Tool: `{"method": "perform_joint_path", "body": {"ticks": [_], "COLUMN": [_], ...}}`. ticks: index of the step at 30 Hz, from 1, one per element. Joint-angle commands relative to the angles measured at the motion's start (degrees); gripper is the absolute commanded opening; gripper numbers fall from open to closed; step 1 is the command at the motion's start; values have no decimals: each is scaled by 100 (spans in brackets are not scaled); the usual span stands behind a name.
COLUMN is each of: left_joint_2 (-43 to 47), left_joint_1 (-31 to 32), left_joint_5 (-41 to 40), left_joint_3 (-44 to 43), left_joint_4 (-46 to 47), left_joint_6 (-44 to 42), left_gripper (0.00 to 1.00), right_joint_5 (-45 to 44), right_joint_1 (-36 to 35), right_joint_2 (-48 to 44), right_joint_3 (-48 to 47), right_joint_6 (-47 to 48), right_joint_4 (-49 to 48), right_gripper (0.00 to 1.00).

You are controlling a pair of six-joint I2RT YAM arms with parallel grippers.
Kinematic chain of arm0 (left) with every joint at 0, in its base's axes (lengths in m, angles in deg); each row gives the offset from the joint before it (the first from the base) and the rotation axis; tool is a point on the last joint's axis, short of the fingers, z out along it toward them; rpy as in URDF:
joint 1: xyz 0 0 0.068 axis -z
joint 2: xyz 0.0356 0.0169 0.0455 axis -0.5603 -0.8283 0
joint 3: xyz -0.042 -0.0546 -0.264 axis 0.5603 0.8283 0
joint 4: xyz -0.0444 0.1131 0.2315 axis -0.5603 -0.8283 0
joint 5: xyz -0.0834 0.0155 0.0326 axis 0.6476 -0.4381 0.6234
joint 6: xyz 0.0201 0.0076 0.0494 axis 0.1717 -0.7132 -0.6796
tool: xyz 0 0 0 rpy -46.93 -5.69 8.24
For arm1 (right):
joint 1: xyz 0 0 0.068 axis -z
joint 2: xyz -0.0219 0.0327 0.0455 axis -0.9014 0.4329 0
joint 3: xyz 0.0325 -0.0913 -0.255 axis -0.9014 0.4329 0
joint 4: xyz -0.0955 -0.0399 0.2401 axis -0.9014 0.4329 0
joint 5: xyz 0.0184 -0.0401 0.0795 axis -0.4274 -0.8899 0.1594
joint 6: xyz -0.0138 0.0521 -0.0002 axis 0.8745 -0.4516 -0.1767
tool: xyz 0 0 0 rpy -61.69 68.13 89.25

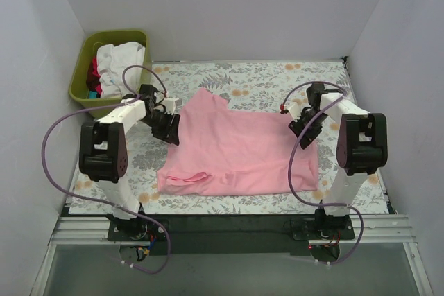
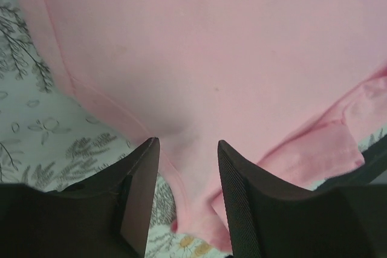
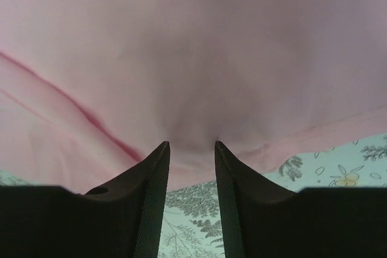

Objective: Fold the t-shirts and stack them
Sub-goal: Flatten the tshirt out

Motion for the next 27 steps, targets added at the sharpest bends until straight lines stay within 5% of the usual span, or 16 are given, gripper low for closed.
{"method": "perform_joint_path", "body": {"ticks": [1, 7, 12, 16, 20, 27], "left_joint_2": [-525, -1676, -2494, -2409, -1365, -309], "left_joint_1": [-25, -42, -112, -156, -139, 150], "left_joint_5": [-423, -845, -1179, -390, 331, 527], "left_joint_3": [-303, -1241, -2525, -3370, -3135, -1896], "left_joint_4": [581, 705, 415, -173, -638, -939], "left_joint_6": [483, 870, 1090, 880, 520, -60], "left_gripper": [42, 35, 32, 45, 67, 71], "right_joint_5": [-373, -707, -822, -480, 22, 357], "right_joint_1": [-1, 26, 79, 96, 166, 158], "right_joint_2": [470, 1419, 2184, 1993, 940, 58], "right_joint_3": [-363, -1215, -2882, -3572, -2994, -1640], "right_joint_6": [-380, -538, -802, -618, -223, 384], "right_joint_4": [-548, -813, -778, -191, 189, 971], "right_gripper": [41, 39, 40, 58, 70, 63]}}
